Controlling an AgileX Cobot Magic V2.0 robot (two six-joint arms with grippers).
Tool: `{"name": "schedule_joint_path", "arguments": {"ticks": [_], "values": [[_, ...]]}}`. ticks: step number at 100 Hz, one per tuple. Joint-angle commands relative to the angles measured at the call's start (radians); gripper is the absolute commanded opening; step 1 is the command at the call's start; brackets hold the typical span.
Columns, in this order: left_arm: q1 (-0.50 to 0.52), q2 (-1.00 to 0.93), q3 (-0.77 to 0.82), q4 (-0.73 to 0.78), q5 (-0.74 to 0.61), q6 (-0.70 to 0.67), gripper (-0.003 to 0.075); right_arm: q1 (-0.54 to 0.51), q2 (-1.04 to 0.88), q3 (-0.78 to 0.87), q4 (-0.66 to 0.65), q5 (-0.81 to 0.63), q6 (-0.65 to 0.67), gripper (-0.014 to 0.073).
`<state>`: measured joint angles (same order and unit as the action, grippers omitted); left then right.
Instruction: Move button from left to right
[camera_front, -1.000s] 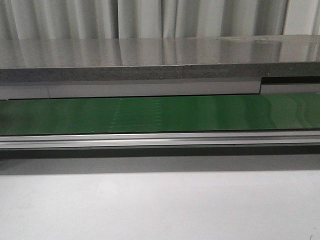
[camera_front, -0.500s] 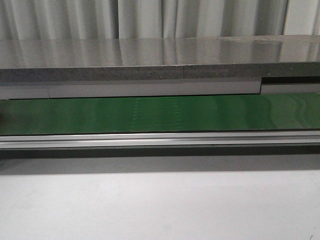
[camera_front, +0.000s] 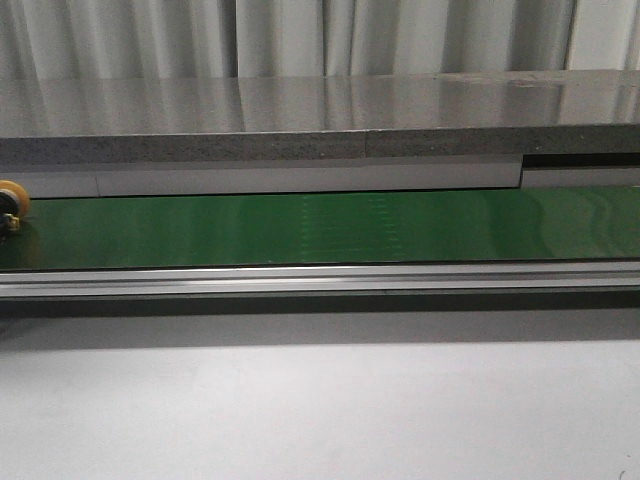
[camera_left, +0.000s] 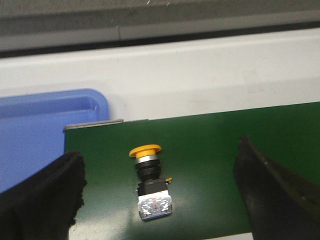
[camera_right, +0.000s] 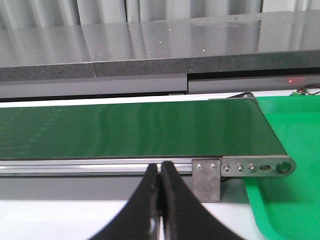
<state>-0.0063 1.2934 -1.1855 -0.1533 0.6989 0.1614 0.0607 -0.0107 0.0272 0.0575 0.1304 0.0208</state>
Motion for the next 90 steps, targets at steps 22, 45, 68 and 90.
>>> {"name": "schedule_joint_path", "arguments": {"ticks": [22,45,68,90], "values": [[-0.083,-0.493,0.377,-0.015,-0.36,0.014,0.0587,0.001,-0.018,-0.014,0.001,-0.089,0.0,-0.0069],[-0.083,-0.822,0.662,-0.013,-0.52,0.014,0.0587,0.001,-0.018,-0.014,0.001,-0.089,0.0,-0.0069],[-0.083,-0.947,0.846,-0.013,-0.59,0.014,0.0587,0.001,-0.018,-0.014,0.001,-0.089,0.0,-0.0069],[-0.083,-0.947,0.909,-0.013,-0.643,0.014,0.0587,0.001,-0.018,-0.014,0.001,-0.089,0.0,-0.0069]]}}
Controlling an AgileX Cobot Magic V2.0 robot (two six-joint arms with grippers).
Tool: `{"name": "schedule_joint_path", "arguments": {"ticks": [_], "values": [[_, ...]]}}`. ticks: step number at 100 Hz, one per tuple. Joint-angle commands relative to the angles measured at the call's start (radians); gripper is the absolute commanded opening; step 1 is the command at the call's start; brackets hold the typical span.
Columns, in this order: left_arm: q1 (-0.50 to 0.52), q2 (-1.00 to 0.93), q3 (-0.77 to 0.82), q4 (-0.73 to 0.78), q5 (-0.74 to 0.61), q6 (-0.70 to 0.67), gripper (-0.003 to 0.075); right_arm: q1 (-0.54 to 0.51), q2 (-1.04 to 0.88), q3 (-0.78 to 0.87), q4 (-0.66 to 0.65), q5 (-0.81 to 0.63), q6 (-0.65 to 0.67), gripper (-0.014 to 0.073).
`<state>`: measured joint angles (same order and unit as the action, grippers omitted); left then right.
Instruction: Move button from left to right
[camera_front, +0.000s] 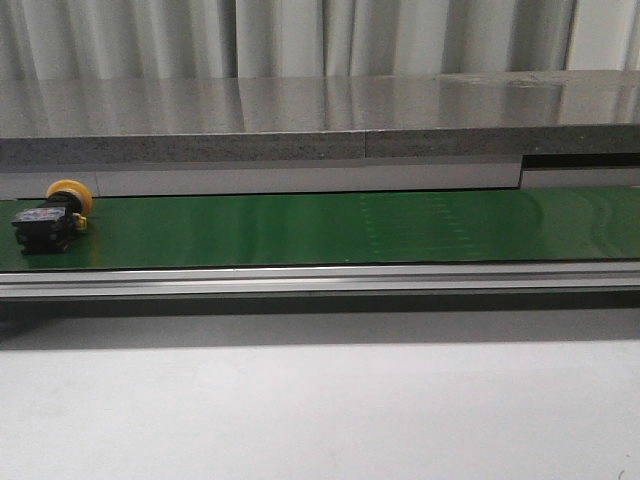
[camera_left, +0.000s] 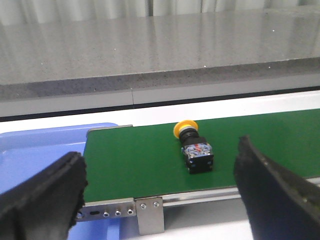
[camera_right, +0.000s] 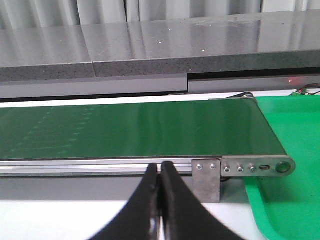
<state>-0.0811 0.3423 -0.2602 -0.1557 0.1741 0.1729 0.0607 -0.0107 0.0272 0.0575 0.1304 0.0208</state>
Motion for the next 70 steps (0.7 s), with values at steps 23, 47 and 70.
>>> {"name": "schedule_joint_path", "arguments": {"ticks": [23,47,70], "values": [[-0.008,0.004,-0.015,-0.011,-0.117,0.002,0.0587,0.001,-0.018,-0.014,0.001,-0.089,0.0,-0.0069],[-0.008,0.004,-0.015,-0.011,-0.117,0.002,0.0519,0.001,-0.018,-0.014,0.001,-0.089,0.0,-0.0069],[-0.008,0.004,-0.015,-0.011,-0.117,0.002,0.0157,0.001,-0.018,-0.014,0.001,-0.089,0.0,-0.0069]]}}
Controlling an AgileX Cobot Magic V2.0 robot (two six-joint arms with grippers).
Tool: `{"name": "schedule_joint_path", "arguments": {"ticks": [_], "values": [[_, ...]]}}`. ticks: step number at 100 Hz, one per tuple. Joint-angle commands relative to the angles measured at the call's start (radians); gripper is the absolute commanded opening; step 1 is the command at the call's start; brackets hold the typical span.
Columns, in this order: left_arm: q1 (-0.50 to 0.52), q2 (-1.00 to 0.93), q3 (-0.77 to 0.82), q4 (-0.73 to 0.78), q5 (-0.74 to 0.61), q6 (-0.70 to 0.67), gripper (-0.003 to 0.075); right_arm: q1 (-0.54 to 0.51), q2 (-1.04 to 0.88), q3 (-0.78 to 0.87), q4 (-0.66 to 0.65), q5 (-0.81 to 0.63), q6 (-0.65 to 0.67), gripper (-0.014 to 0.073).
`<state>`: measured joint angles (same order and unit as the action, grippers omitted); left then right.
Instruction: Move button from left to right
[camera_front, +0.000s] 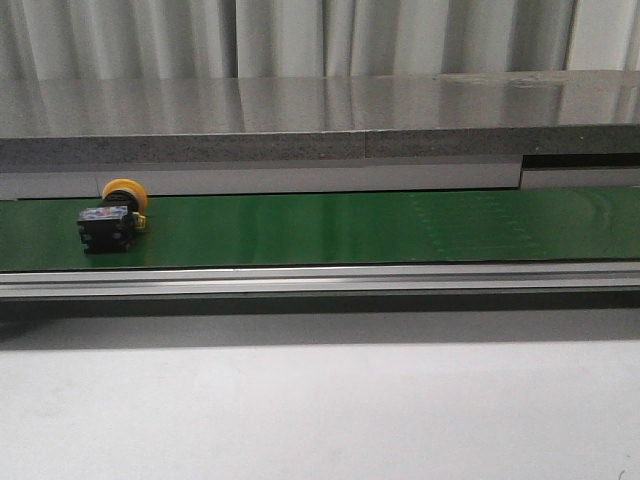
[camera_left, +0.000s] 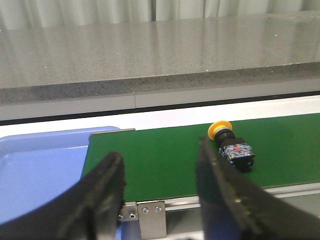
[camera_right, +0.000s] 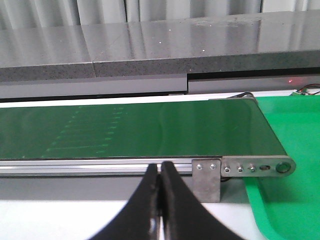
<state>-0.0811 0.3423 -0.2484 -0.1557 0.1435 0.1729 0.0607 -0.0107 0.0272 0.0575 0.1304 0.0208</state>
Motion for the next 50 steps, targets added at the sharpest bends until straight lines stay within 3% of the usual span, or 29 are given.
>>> {"name": "schedule_joint_path", "arguments": {"ticks": [1,11,50], "values": [[-0.008,0.004,-0.026,-0.011,-0.086,0.002,0.0132,0.001,-0.018,-0.014,0.001,-0.089,0.0,-0.0069],[-0.008,0.004,-0.026,-0.011,-0.086,0.002,-0.0022,0.001,-0.018,-0.014,0.001,-0.089,0.0,-0.0069],[-0.008,0.004,-0.026,-0.011,-0.086,0.002,-0.002,0.001,-0.018,-0.014,0.002,-0.111,0.0,-0.0069]]}}
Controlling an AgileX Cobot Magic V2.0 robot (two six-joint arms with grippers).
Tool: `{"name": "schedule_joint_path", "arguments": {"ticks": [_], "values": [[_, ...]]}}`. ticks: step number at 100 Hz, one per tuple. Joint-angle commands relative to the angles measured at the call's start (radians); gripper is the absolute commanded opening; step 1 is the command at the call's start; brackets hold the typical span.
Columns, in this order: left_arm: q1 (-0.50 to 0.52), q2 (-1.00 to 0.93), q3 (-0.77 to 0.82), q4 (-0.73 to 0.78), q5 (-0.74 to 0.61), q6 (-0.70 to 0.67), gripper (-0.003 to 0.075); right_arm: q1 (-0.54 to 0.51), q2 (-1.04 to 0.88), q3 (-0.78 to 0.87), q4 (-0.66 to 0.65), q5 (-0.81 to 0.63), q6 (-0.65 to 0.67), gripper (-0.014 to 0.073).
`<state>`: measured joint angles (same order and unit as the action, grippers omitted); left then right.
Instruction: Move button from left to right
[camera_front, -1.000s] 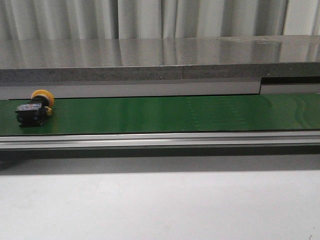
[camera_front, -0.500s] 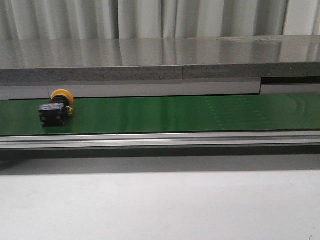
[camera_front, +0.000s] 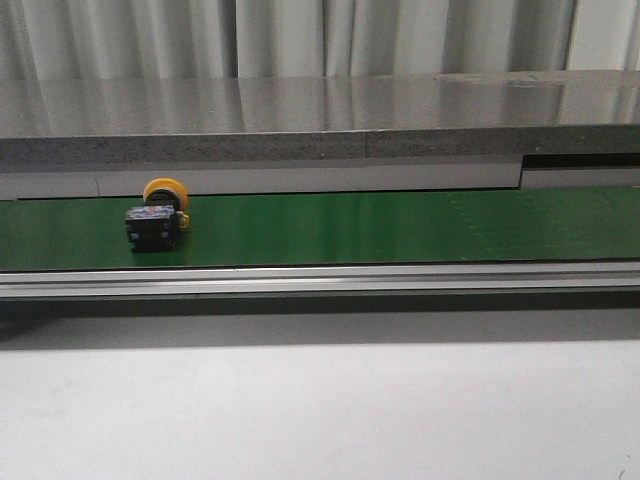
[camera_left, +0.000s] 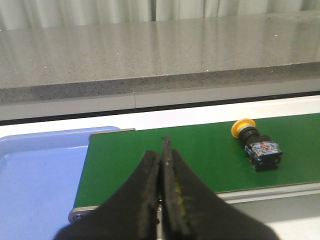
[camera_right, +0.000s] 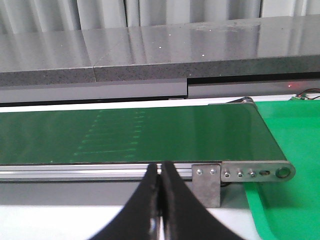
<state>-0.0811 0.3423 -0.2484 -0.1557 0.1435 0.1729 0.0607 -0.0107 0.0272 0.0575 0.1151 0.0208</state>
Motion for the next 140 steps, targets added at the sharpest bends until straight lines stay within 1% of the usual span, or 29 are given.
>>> {"name": "schedule_joint_path", "arguments": {"ticks": [1,23,36,48,61,80,108,122,140], "values": [[-0.008,0.004,-0.026,-0.011,-0.086,0.002,-0.002,0.001,-0.018,-0.014,0.002,-0.097,0.0,-0.0069],[-0.008,0.004,-0.026,-0.011,-0.086,0.002,-0.002,0.001,-0.018,-0.067,0.002,-0.084,0.0,-0.0069],[-0.008,0.004,-0.026,-0.011,-0.086,0.002,-0.002,0.001,-0.001,-0.155,0.002,-0.021,0.0,-0.0069],[-0.008,0.004,-0.026,-0.011,-0.086,0.002,-0.002,0.001,0.059,-0.251,0.002,0.053,0.0,-0.0069],[-0.008,0.004,-0.026,-0.011,-0.086,0.002,-0.002,0.001,0.173,-0.365,0.002,0.159,0.0,-0.0069],[-0.008,0.004,-0.026,-0.011,-0.086,0.002,-0.002,0.001,0.38,-0.549,0.003,0.377,0.0,-0.0069],[-0.008,0.004,-0.026,-0.011,-0.086,0.002,-0.002,0.001,0.686,-0.812,0.016,0.617,0.0,-0.0069],[-0.008,0.004,-0.026,-0.011,-0.086,0.002,-0.002,0.001,0.8,-0.885,0.016,0.679,0.0,-0.0069],[-0.008,0.004,-0.026,-0.011,-0.086,0.002,-0.002,0.001,0.863,-0.895,0.021,0.688,0.0,-0.0066]]}}
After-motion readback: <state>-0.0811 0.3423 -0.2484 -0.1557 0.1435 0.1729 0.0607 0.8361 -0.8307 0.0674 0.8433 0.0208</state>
